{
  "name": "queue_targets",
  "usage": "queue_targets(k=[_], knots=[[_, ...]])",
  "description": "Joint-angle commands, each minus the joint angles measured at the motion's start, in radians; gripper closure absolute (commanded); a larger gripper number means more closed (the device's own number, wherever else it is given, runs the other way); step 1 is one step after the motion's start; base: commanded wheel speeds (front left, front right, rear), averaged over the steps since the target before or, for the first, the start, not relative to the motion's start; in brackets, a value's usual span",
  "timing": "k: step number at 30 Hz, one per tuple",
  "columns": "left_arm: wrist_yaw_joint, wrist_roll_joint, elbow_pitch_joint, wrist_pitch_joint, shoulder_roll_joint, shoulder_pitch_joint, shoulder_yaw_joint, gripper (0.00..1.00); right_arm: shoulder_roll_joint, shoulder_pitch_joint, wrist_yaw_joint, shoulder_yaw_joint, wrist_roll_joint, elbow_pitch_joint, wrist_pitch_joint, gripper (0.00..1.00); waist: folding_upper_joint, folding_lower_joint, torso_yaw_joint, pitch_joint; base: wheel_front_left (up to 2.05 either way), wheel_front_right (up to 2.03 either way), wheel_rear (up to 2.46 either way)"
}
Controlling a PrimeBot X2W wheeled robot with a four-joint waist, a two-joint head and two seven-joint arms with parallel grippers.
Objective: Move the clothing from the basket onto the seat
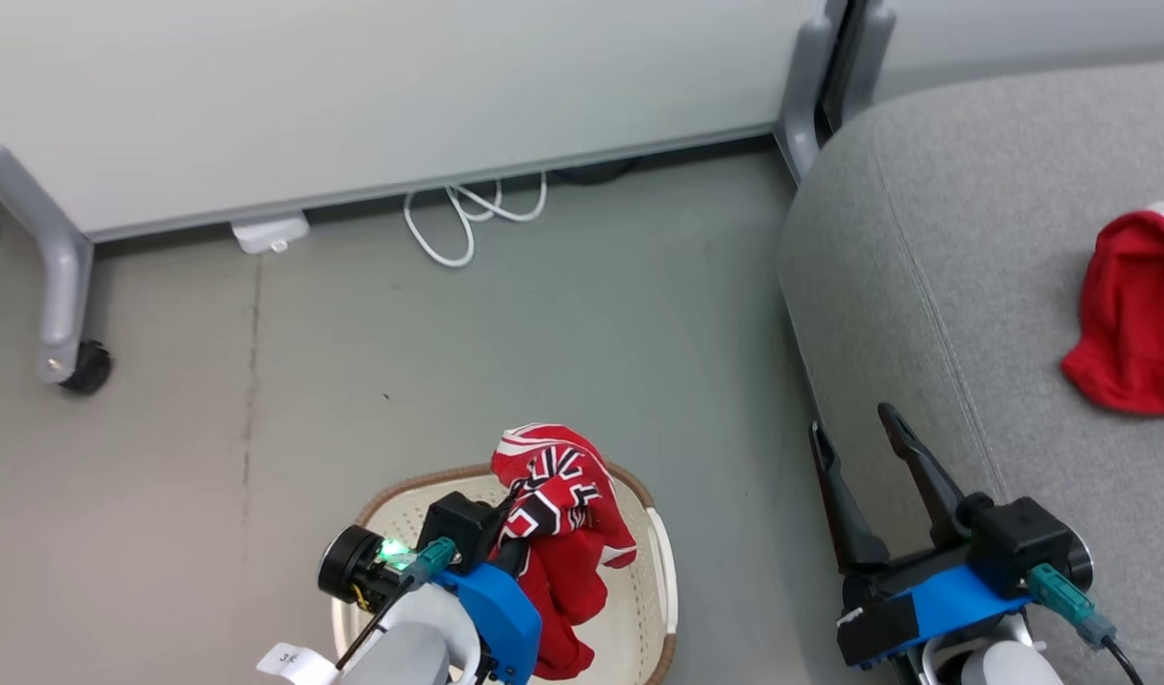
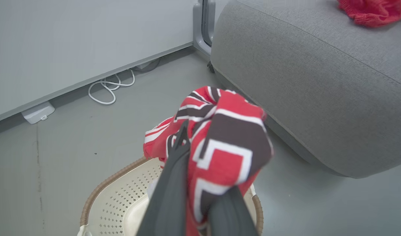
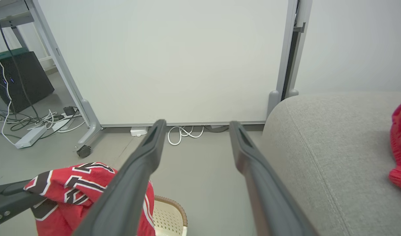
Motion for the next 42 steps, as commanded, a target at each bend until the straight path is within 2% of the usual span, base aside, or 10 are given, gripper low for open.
queue_targets(k=[1,10,24,42], knots=[[-0.005,0.003,-0.018,-0.005,-0.003,0.005,-0.003,1.0,-0.001,0.025,0.001,0.0,0.01,0.001,0.004,0.0,-0.0001,0.0003,0.034,-0.056,0.0,0.0,0.0],[-0.009,-0.019,-0.069,-0.005,-0.006,-0.025,-0.046,1.0,-0.001,0.067,0.001,0.016,0.022,0.002,0.019,0.0,-0.0001,0.0003,0.053,-0.116,0.0,0.0,0.0],[-0.007,-0.186,-0.101,0.01,-0.006,-0.179,-0.244,1.0,-0.001,0.097,0.001,0.024,0.034,0.008,0.031,0.0,-0.0001,0.0003,0.065,-0.166,0.0,0.0,0.0],[0.083,-0.403,-0.151,0.026,-0.006,-0.323,-0.442,1.0,-0.001,0.094,0.001,0.044,0.027,0.012,0.048,0.0,-0.0001,0.0003,0.051,-0.168,0.0,0.0,0.0]])
